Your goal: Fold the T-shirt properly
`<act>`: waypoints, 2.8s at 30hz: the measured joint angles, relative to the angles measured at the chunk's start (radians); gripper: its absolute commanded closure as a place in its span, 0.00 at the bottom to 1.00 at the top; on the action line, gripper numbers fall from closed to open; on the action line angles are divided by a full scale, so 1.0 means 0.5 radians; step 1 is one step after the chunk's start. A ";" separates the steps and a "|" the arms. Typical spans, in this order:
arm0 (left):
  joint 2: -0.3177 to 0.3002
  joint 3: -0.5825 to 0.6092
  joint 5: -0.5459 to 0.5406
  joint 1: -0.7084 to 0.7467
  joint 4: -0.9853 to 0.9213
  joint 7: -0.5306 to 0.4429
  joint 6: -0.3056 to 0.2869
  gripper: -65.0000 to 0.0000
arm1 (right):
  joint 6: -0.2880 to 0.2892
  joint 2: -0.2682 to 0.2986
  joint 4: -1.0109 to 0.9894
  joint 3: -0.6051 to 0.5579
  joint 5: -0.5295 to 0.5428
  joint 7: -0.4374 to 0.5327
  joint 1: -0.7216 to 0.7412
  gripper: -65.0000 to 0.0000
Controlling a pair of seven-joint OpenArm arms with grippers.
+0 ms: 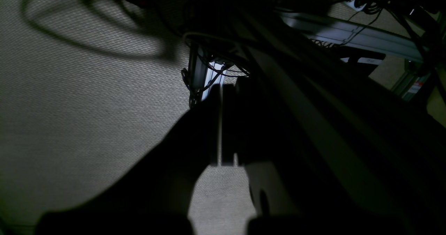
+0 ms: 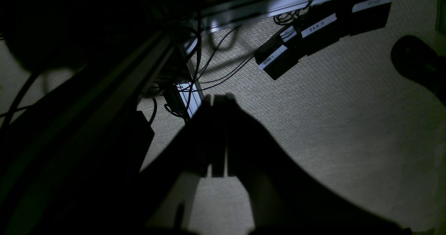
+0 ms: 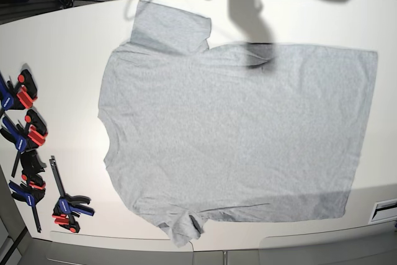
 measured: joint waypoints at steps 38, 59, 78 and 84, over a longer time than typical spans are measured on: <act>-0.175 -0.006 -0.227 0.323 0.354 -0.002 -0.031 1.00 | -0.002 0.110 0.243 0.000 0.001 0.089 -0.288 1.00; -0.261 -0.382 -0.286 1.270 1.701 0.291 -0.031 1.00 | 0.039 0.240 1.118 0.380 0.005 0.158 -0.960 1.00; -0.300 -0.715 -0.842 1.947 2.881 0.804 -0.900 1.00 | 0.263 0.345 2.459 0.567 0.405 0.164 -1.748 1.00; -0.300 -0.716 -0.996 2.056 3.148 0.902 -1.196 1.00 | 0.368 0.281 2.880 0.754 0.430 0.155 -1.923 1.00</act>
